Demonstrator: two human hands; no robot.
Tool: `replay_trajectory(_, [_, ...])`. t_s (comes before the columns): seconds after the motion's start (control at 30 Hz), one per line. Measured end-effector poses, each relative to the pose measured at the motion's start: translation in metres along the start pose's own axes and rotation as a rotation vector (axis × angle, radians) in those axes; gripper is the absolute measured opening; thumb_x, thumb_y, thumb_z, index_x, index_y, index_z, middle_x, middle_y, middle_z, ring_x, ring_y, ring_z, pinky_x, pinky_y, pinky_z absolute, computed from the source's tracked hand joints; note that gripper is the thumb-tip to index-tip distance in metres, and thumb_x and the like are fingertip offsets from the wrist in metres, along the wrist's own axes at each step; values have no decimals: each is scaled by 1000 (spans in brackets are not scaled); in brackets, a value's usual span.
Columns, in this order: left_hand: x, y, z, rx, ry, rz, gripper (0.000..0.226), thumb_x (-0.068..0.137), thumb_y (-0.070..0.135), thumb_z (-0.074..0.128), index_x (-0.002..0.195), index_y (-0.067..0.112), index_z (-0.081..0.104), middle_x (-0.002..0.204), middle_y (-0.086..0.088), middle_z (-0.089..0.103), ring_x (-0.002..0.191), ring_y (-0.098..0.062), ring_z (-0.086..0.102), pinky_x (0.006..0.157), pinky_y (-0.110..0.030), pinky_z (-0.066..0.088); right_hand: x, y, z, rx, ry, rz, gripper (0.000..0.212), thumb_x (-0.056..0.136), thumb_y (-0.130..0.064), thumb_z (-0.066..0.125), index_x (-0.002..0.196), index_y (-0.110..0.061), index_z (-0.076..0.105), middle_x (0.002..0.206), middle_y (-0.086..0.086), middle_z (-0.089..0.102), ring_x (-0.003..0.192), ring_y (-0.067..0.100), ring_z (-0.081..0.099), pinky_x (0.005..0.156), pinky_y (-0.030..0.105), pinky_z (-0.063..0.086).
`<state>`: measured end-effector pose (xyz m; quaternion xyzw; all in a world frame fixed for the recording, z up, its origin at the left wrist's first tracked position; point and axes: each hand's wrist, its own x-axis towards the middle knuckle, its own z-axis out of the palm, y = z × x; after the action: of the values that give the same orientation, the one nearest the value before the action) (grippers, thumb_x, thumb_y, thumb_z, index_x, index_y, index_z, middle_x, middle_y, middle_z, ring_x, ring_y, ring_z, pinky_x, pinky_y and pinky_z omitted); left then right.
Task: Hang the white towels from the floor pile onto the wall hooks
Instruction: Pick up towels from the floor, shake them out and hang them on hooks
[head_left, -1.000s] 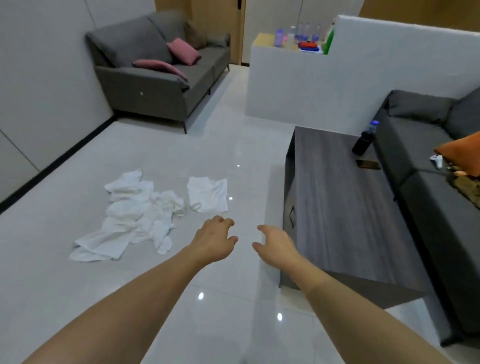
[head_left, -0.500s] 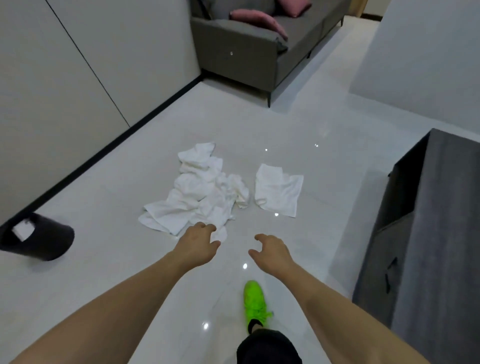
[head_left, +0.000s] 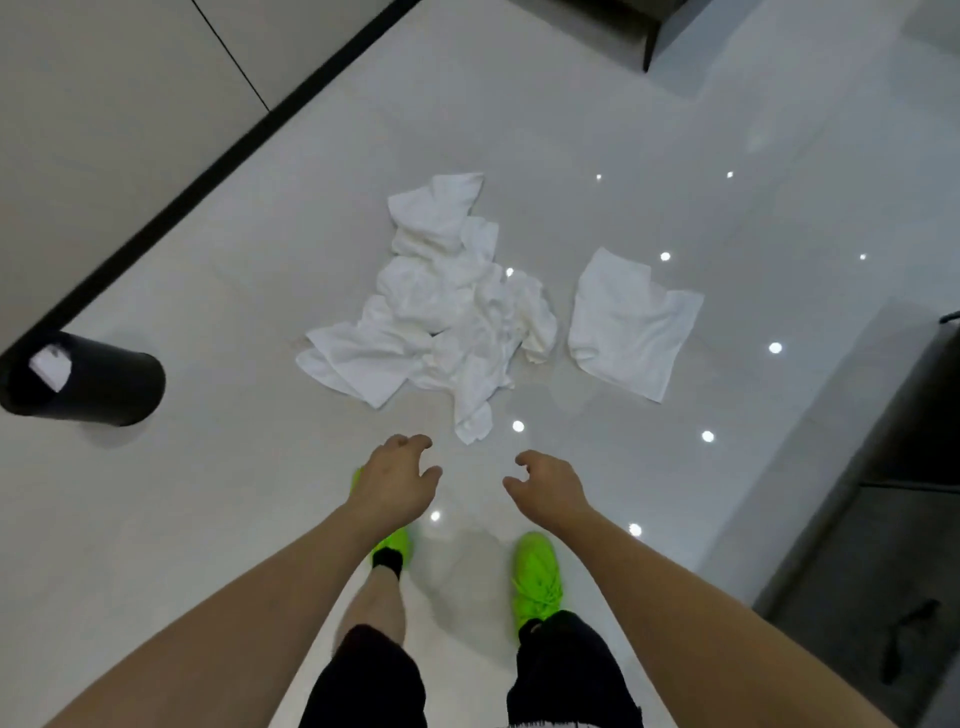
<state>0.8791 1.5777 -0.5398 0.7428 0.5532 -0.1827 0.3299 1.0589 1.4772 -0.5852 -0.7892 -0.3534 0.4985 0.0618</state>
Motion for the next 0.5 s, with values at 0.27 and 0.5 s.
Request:
replay_trajectory(0.27, [215, -87, 117, -48, -93, 18, 46, 93, 29, 58, 135, 12, 51, 130, -16, 52, 120, -31, 49, 99, -33, 38, 227, 36, 121, 147, -9, 188, 48, 89, -35, 60, 133, -16, 56, 128, 6, 62, 117, 21, 57, 89, 23, 40])
replay_trajectory(0.5, [384, -175, 235, 26, -194, -27, 46, 93, 33, 54, 136, 15, 48, 133, -15, 49, 120, -32, 49, 101, -36, 38, 416, 87, 239, 389, 66, 373, 53, 88, -33, 61, 134, -9, 50, 124, 9, 61, 109, 24, 58, 86, 28, 43])
